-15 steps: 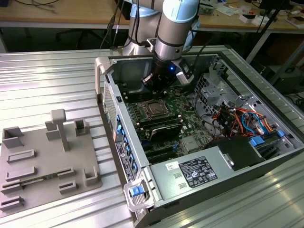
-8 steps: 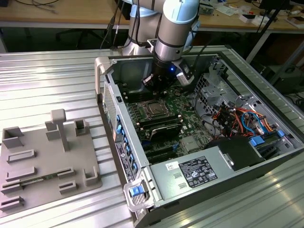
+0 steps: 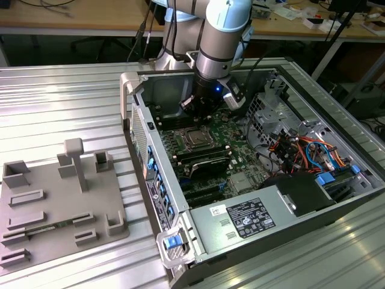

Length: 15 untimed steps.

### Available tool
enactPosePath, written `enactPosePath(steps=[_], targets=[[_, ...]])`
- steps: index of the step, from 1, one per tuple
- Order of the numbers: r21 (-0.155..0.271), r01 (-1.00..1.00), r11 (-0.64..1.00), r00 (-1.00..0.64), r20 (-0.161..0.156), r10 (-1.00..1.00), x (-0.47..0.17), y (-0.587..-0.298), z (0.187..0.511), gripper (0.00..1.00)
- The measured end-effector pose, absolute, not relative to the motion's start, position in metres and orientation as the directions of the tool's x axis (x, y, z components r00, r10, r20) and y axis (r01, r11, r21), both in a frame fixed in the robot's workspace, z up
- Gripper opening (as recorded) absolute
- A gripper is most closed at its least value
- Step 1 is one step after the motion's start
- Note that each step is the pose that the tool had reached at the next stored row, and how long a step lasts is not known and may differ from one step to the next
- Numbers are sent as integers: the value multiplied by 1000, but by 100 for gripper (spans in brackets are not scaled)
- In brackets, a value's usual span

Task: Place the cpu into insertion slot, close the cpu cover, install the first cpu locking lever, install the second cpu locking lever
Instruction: 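Install the first cpu locking lever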

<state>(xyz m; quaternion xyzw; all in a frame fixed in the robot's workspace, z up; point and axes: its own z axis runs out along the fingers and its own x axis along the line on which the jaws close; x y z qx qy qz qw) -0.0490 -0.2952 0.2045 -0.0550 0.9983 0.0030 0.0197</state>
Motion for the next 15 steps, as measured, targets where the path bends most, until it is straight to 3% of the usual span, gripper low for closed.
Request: enactPosePath(steps=[15], targets=[[0, -110, 994, -993, -39, -110, -47, -294, 202, 11]])
